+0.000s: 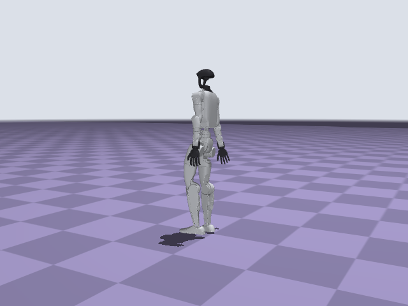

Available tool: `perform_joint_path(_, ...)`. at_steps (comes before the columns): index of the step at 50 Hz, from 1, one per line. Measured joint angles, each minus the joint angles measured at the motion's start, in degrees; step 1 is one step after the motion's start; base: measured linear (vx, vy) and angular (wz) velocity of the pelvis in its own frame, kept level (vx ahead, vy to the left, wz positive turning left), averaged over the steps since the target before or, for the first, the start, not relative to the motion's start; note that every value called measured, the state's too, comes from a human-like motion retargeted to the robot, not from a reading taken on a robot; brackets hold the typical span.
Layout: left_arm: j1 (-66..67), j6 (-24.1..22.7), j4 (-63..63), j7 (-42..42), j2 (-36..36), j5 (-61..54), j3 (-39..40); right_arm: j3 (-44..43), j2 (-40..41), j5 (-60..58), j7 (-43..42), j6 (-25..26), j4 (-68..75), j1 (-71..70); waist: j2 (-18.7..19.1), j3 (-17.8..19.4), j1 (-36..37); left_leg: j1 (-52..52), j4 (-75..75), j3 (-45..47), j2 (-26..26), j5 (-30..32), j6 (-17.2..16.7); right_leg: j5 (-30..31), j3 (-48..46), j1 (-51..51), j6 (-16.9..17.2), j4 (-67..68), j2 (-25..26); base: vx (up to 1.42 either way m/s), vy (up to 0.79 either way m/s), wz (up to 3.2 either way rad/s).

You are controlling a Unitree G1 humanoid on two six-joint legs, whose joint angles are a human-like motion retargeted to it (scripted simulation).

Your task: Upper body actions

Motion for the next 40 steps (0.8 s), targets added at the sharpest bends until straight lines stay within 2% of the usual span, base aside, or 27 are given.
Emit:
perform_joint_path(3, 4.44, 1.89, 1.72, -0.40, 0.20, -3.84, 2.42, 1.39, 1.62, 1.78, 3.36, -0.85, 0.00, -5.83, -2.17, 1.23, 0.56, -5.45, 14.20, -0.06, 1.26, 11.94, -1.60, -0.40, 0.22, 1.22, -0.44, 0.01, -2.13, -0.09, -0.16, 0.16)
perform_joint_path(5, 7.10, 3.18, 3.36, -1.51, 0.76, -4.74, 4.21, 1.12, 3.27, 3.13, 6.14, -1.94, -0.85, -10.30, -4.13, 2.77, 1.92, -12.55, 26.69, -1.66, 1.31, 20.71, 1.16, -0.40, -0.21, 2.49, -0.60, -0.28, -3.72, -0.14, -0.19, -0.03)
perform_joint_path(6, 8.69, 3.98, 4.02, -2.43, 0.96, -4.43, 4.65, 0.97, 4.00, 3.90, 7.99, -2.51, -2.16, -12.22, -5.14, 3.15, 3.57, -16.85, 32.93, -2.42, 0.45, 22.31, 2.52, -0.21, 0.15, 2.66, -0.67, -0.36, -4.64, -0.13, -0.18, -0.47)
perform_joint_path(8, 11.44, 5.63, 5.23, -4.74, 1.24, -2.50, 5.52, 0.41, 5.09, 5.00, 11.07, -3.22, -4.50, -15.59, -6.26, 3.25, 6.44, -24.27, 44.75, -1.00, 2.28, 20.96, 3.05, 0.02, 0.61, 2.45, -0.95, -0.33, -5.62, -0.07, -0.13, -0.52)
perform_joint_path(10, 13.88, 7.76, 6.72, -8.64, 1.42, 1.47, 6.14, -1.07, 6.26, 5.26, 12.74, -3.72, -7.54, -19.14, -5.94, 3.08, 9.10, -31.96, 57.09, 2.88, 9.66, 18.40, 5.36, -0.04, 0.71, 2.00, -1.78, -0.25, -4.86, -0.03, -0.08, -0.36)
perform_joint_path(12, 16.59, 9.66, 8.53, -13.84, 0.92, 7.05, 6.69, -1.59, 7.30, 5.59, 13.67, -5.43, -11.19, -22.89, -6.32, 3.14, 11.47, -40.42, 66.92, 2.80, 11.22, 16.44, 5.43, -0.13, 1.36, 1.92, -2.53, -0.19, -4.93, -0.02, -0.02, -0.47)
perform_joint_path(15, 20.02, 11.26, 9.87, -22.04, 0.02, 15.55, 6.47, 0.39, 7.73, 7.27, 15.16, -8.93, -16.77, -28.11, -7.47, 4.02, 15.46, -51.25, 76.85, 2.68, 11.61, 13.79, 3.44, -0.24, 4.12, 1.68, -2.93, 0.60, -6.44, -0.01, 0.01, -0.79)
perform_joint_path(20, 21.64, 9.56, 9.94, -24.73, -1.27, 24.18, 6.58, 1.48, 8.22, 5.40, 14.22, -14.35, -22.34, -32.84, -8.61, 6.18, 20.78, -58.37, 82.38, 5.54, 14.69, 10.19, 3.80, -0.92, 7.68, 2.42, -3.36, 1.88, -8.32, 0.04, -0.02, -0.62)
perform_joint_path(24, 19.64, 7.47, 9.81, -24.41, -1.51, 24.17, 5.56, 2.61, 8.15, 4.30, 12.66, -16.22, -22.80, -33.55, -8.51, 6.16, 21.53, -57.84, 80.77, 5.88, 14.91, 10.61, 3.47, -1.47, 7.78, 2.65, -3.64, 2.25, -8.43, 0.02, -0.03, -0.03)
perform_joint_path(30, 14.65, 6.69, 6.89, -20.93, -0.59, 21.15, 4.98, 5.64, 6.42, -7.25, 7.37, -15.88, -18.96, -28.32, -7.84, 2.15, 18.63, -49.94, 70.78, 4.65, 12.70, 13.40, 2.91, -2.01, 4.93, 1.79, -3.31, 1.01, -7.13, 0.04, -0.02, 0.57)
perform_joint_path(33, 12.62, 6.73, 5.13, -17.30, -0.23, 18.03, 5.97, 6.61, 5.89, -11.83, 3.84, -13.24, -13.17, -24.56, -7.64, 0.60, 16.75, -43.57, 63.55, 3.71, 10.02, 15.20, 2.09, -2.27, 3.49, 1.45, -2.95, 0.61, -6.68, 0.04, -0.03, 0.58)
perform_joint_path(35, 11.00, 7.07, 3.35, -15.71, -0.09, 14.55, 6.67, 6.68, 5.34, -14.27, 3.19, -9.24, -6.91, -21.32, -7.20, -0.01, 14.86, -36.80, 55.76, 2.30, 7.18, 16.51, 1.05, -2.52, 2.09, 1.65, -2.61, 0.35, -6.18, 0.07, -0.03, 0.61)
perform_joint_path(40, 8.25, 6.87, 0.18, -15.14, 0.09, 8.74, 8.01, 7.31, 2.76, -14.10, 7.06, 0.00, 0.00, -10.31, -6.01, -0.40, 11.50, -18.94, 31.37, -0.48, 0.25, 18.30, -1.38, -3.18, 0.17, 2.45, -1.92, -0.04, -4.89, 0.05, 0.00, 0.38)
